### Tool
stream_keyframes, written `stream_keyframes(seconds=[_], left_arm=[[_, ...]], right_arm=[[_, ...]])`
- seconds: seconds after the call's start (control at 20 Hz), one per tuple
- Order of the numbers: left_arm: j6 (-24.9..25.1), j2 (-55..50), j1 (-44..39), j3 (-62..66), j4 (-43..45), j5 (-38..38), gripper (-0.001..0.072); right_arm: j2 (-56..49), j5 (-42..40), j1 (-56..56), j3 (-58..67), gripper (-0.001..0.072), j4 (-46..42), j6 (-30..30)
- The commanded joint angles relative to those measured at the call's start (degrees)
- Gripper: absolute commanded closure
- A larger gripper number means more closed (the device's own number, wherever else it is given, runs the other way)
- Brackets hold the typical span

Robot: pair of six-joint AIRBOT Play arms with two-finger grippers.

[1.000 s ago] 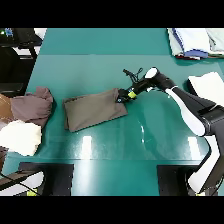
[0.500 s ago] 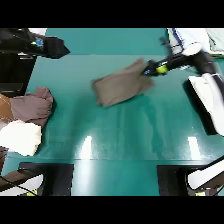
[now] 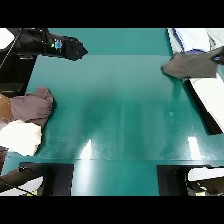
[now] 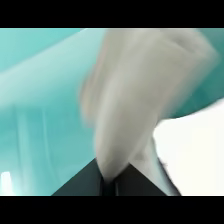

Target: Fold the shirts.

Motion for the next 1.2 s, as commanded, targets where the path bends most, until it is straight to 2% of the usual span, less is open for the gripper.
stream_keyframes(seconds=[0.0, 0.15, 0.35, 0.5, 0.7, 0.9, 1.15], left_arm=[[-0.33, -0.02, -0.37, -0.02, -0.11, 0.52, 0.0684], [-0.33, -0.02, -0.37, -0.02, -0.13, 0.52, 0.0684], [-0.33, -0.02, -0.37, -0.02, -0.13, 0.22, 0.0684], [-0.31, 0.00, -0.37, -0.02, -0.13, -0.07, 0.0684], [-0.28, 0.00, -0.37, -0.02, -0.13, -0.81, 0.0684], [-0.26, 0.00, -0.37, -0.02, -0.13, -0.83, 0.0684], [-0.24, 0.00, -0.37, -0.02, -0.13, -0.90, 0.0684]], right_arm=[[-0.70, -1.16, -6.38, 0.04, 0.0696, 2.84, -0.39], [-0.63, -1.95, -6.51, 1.38, 0.0696, 4.26, -1.57], [-0.61, 1.18, -5.95, 10.58, 0.0697, 4.07, -1.53], [-0.26, 3.26, -7.23, 15.61, 0.0697, 3.72, 2.16], [4.20, 5.09, -8.70, 11.02, 0.0697, 3.65, 1.92], [10.21, 6.45, -9.49, 4.76, 0.0697, 3.39, -1.22], [15.58, 10.01, -13.33, -3.50, 0.0697, -1.51, -1.20]])
